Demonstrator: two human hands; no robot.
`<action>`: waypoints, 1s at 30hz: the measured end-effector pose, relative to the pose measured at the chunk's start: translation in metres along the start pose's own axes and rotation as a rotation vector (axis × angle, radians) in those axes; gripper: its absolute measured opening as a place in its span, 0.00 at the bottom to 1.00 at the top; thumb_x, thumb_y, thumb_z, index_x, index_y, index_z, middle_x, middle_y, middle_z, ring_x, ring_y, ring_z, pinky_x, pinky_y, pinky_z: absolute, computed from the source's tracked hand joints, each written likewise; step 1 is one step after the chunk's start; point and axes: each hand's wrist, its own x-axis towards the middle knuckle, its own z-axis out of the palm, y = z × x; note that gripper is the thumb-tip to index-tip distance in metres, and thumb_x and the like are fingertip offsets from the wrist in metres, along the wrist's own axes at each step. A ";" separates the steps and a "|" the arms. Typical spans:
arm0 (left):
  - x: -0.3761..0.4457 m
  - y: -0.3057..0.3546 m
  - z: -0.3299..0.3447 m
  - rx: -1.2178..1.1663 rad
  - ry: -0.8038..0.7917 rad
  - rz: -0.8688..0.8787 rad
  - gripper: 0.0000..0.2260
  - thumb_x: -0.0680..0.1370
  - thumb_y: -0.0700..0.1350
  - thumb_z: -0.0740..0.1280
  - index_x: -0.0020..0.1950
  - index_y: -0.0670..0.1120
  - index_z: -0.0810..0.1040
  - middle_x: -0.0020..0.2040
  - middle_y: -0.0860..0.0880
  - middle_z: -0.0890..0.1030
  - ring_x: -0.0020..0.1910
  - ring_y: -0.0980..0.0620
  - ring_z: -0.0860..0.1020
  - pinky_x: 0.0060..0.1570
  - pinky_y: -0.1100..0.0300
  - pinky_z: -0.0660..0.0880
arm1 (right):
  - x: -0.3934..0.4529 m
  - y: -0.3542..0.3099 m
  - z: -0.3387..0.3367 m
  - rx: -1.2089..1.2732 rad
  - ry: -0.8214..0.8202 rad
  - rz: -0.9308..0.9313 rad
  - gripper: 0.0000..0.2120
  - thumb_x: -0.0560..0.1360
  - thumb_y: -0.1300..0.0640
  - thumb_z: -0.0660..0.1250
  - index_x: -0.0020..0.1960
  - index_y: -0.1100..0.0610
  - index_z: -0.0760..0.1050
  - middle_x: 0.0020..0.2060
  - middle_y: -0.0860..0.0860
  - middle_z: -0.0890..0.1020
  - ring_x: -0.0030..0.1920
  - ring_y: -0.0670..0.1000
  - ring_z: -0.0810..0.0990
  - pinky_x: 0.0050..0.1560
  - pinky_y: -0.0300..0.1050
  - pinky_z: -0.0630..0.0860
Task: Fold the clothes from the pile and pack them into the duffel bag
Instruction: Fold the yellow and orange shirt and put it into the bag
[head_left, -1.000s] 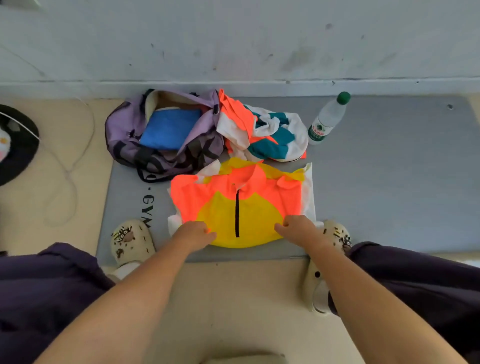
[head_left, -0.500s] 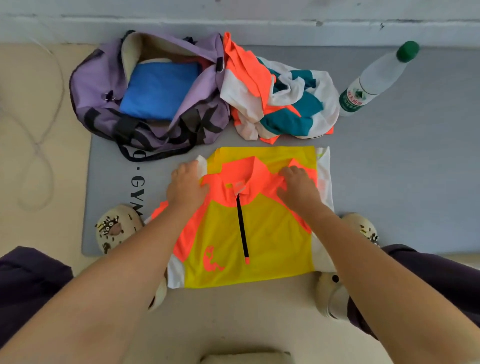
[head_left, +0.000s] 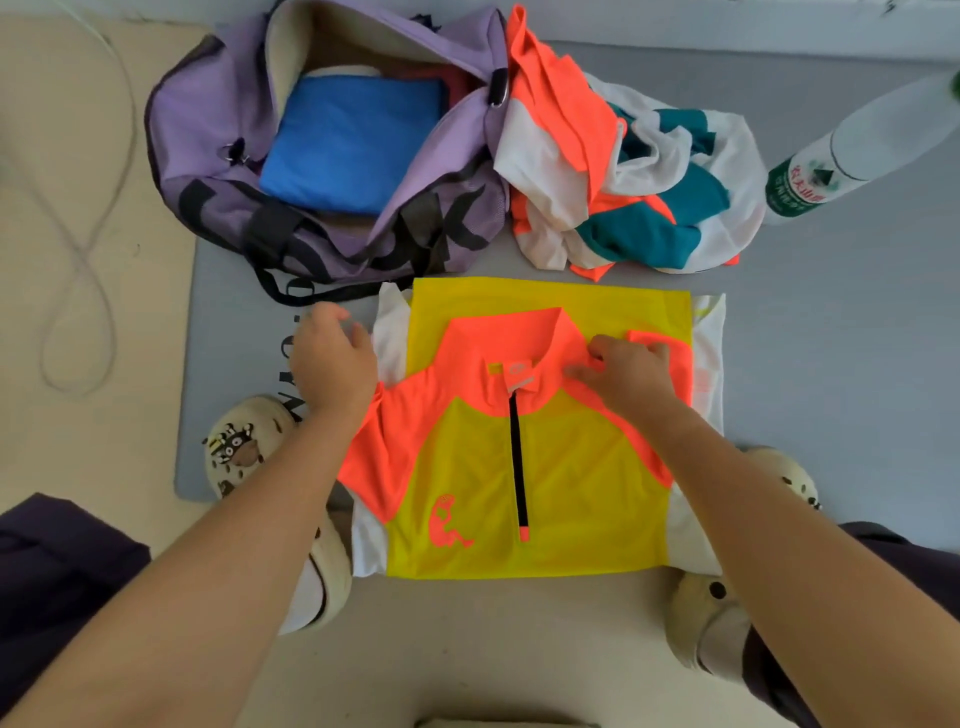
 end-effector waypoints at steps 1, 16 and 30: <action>-0.003 0.003 0.001 0.032 -0.038 0.149 0.06 0.78 0.42 0.64 0.52 0.41 0.76 0.49 0.41 0.78 0.49 0.42 0.76 0.45 0.51 0.69 | 0.001 -0.001 0.000 0.036 0.020 0.000 0.14 0.76 0.41 0.64 0.39 0.49 0.70 0.34 0.46 0.75 0.47 0.54 0.77 0.59 0.54 0.62; -0.034 0.043 0.020 0.226 -0.331 0.472 0.17 0.80 0.55 0.61 0.53 0.42 0.75 0.49 0.42 0.78 0.50 0.40 0.75 0.50 0.46 0.67 | -0.020 0.037 -0.020 -0.309 0.207 0.256 0.22 0.79 0.40 0.56 0.54 0.59 0.74 0.49 0.58 0.79 0.52 0.61 0.78 0.62 0.58 0.64; -0.018 0.030 -0.004 -0.213 -0.738 0.138 0.18 0.80 0.51 0.66 0.33 0.47 0.66 0.29 0.55 0.63 0.28 0.57 0.63 0.32 0.59 0.61 | -0.021 0.024 -0.016 0.398 -0.052 0.006 0.20 0.75 0.54 0.70 0.30 0.56 0.64 0.28 0.50 0.66 0.34 0.51 0.65 0.33 0.49 0.56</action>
